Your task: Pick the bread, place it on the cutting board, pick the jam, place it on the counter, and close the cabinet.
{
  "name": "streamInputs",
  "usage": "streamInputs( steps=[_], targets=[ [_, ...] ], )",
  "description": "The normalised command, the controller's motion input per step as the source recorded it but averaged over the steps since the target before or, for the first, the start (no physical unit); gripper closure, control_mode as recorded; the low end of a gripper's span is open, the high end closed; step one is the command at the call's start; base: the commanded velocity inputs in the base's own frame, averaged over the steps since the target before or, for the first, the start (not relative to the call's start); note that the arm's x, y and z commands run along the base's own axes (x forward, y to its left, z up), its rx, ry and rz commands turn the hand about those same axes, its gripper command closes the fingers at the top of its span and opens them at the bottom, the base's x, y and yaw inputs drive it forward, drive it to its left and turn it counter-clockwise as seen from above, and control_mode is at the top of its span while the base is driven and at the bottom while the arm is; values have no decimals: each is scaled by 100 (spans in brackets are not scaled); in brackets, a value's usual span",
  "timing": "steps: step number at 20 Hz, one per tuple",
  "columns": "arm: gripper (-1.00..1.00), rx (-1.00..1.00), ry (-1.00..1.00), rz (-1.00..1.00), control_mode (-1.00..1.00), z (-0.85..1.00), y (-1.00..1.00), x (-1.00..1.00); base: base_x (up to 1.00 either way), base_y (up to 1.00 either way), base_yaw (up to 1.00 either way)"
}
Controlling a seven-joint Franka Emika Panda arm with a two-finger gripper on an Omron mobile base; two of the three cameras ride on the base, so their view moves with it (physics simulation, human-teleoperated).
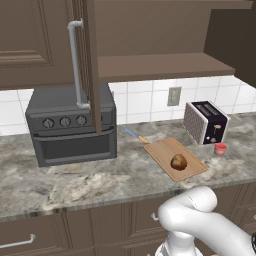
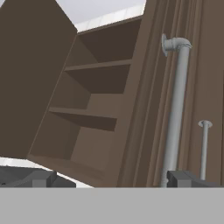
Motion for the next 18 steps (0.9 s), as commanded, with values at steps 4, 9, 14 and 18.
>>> streamInputs(
  steps=[4, 9, 14, 18],
  targets=[
    [-100, 0, 0, 1, -100, 0, -6, 8, 0, 0, 0],
    [-100, 0, 0, 1, -100, 0, -1, 13, 0, 0, 0],
    [-100, 0, 0, 3, -100, 0, -10, 10, 0, 0, 0],
    [-100, 0, 0, 3, -100, 0, -16, 1, 0, 0, 0]
  ],
)
